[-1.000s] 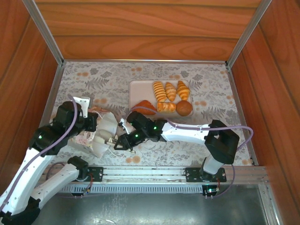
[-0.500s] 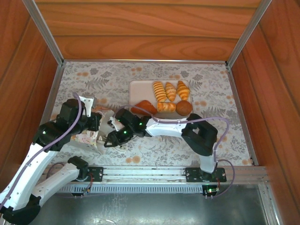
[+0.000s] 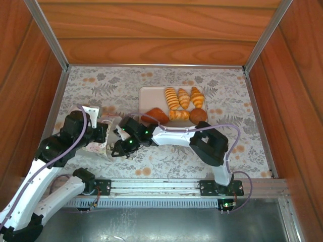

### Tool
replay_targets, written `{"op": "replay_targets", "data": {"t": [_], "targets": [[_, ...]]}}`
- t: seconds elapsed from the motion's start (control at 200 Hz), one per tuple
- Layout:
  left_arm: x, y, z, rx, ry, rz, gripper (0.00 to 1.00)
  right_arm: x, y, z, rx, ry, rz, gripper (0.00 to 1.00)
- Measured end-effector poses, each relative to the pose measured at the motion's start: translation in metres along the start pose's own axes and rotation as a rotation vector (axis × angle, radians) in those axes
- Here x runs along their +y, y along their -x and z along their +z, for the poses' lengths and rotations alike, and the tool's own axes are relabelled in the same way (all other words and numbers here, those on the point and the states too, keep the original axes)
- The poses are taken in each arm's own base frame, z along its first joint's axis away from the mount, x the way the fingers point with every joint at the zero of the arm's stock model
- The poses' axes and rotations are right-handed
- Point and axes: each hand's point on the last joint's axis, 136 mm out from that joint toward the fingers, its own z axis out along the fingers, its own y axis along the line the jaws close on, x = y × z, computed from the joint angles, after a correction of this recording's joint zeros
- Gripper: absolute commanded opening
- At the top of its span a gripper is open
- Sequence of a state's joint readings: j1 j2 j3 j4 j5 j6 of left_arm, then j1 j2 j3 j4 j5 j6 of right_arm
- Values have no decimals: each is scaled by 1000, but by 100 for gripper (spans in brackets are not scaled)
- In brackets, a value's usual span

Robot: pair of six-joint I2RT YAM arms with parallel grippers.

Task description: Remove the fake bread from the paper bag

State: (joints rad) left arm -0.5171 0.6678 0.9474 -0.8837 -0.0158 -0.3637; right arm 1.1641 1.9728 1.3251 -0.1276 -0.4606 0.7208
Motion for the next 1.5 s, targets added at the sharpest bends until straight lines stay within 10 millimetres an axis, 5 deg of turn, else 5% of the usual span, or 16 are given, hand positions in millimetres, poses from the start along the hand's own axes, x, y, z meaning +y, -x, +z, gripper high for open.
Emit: {"op": "replay_targets", "data": {"t": [0.26, 0.755, 1.055, 1.249, 1.499], "targets": [[8, -1, 2, -26, 33, 0, 0, -14, -16, -45, -39, -113, 45, 33], [0, 15, 7, -54, 13, -2, 0, -33, -30, -87, -50, -300, -26, 44], [-12, 24, 9, -74, -46, -33, 0, -10, 0, -78, -106, -294, -195, 50], [-17, 28, 10, -82, -72, -47, 0, -13, 5, -54, -92, -354, -279, 50], [-19, 30, 6, -99, -81, -41, 0, -17, 6, -51, -102, -423, -372, 51]]}}
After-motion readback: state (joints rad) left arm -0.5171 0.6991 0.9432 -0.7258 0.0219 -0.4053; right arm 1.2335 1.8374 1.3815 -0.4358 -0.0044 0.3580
